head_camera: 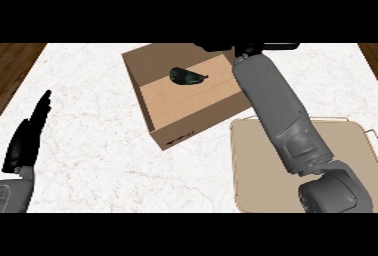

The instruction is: Pick the eggplant from the tray and place it in the cardboard box

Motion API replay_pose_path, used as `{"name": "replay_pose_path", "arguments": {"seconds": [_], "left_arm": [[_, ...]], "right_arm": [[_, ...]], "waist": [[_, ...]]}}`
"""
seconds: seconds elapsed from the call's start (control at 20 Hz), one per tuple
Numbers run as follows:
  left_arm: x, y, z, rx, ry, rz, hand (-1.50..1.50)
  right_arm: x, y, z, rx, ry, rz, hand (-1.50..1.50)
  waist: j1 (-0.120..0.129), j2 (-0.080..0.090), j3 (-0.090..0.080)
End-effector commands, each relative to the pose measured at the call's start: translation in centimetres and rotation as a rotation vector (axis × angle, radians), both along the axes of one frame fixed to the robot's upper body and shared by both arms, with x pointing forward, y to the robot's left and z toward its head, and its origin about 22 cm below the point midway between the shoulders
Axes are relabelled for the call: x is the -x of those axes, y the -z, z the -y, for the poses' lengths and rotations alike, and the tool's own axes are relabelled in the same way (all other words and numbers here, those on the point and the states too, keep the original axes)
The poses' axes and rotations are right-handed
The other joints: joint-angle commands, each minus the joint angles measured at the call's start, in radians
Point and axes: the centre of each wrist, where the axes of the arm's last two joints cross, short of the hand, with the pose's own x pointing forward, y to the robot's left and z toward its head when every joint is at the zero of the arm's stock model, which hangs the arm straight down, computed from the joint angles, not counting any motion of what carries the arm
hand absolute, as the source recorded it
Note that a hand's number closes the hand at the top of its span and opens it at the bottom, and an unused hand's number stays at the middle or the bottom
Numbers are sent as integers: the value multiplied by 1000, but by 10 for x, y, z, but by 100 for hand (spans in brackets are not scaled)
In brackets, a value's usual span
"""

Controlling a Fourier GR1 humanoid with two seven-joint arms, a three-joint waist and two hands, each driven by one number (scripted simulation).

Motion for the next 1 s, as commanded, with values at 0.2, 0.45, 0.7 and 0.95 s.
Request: {"name": "replay_pose_path", "arguments": {"seconds": [0.2,0.45,0.7,0.95], "left_arm": [[2,-3,-11,-2,-46,-13,0],[22,8,-22,-9,-75,-31,0],[44,23,-24,-11,-88,-32,0],[38,17,-14,-2,-78,-30,0]], "right_arm": [[-5,1,81,-109,26,51,-150],[14,25,127,-76,65,12,-150],[44,35,177,-59,53,-15,-150],[81,28,231,0,-16,-89,-150]], "waist": [[-46,-17,0],[-67,-28,-1],[-78,-34,-1],[-71,-29,-1]]}}
